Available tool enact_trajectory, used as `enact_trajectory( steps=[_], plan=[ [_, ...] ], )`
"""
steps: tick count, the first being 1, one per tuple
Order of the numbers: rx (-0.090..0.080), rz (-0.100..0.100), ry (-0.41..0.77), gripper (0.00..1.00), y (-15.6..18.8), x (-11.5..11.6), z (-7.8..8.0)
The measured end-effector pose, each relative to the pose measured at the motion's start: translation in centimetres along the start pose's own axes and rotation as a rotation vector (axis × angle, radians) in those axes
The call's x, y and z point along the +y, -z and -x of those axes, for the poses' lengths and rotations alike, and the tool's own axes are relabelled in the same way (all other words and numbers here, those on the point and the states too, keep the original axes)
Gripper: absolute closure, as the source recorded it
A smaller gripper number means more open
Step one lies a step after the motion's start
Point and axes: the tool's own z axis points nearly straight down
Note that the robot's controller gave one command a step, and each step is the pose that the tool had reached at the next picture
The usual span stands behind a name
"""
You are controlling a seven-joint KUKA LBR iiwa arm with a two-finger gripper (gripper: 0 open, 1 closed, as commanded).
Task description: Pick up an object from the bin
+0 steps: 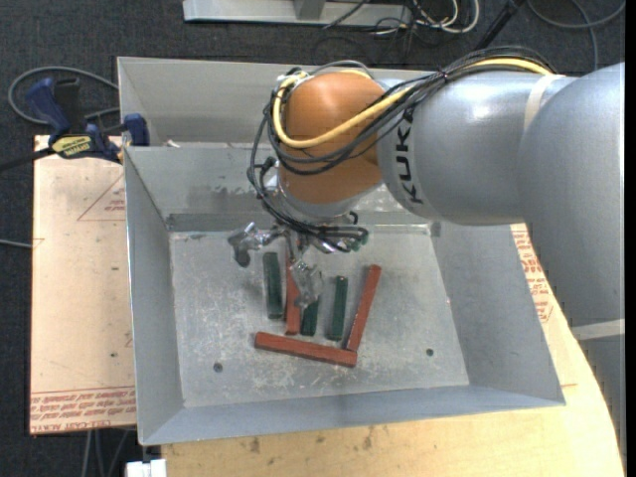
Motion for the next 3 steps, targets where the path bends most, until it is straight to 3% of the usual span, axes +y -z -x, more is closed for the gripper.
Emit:
enact_trajectory(
  steps=[1,2,3],
  plan=[
    [-0.004,-0.003,0.345,0.00,-0.3,-4.0,0.8],
    [-0.002,0.001,0.793,0.00,-2.0,-4.5,-0.6],
    [-0.006,0.000,0.877,0.00,-5.5,-3.6,-0.4]
  ],
)
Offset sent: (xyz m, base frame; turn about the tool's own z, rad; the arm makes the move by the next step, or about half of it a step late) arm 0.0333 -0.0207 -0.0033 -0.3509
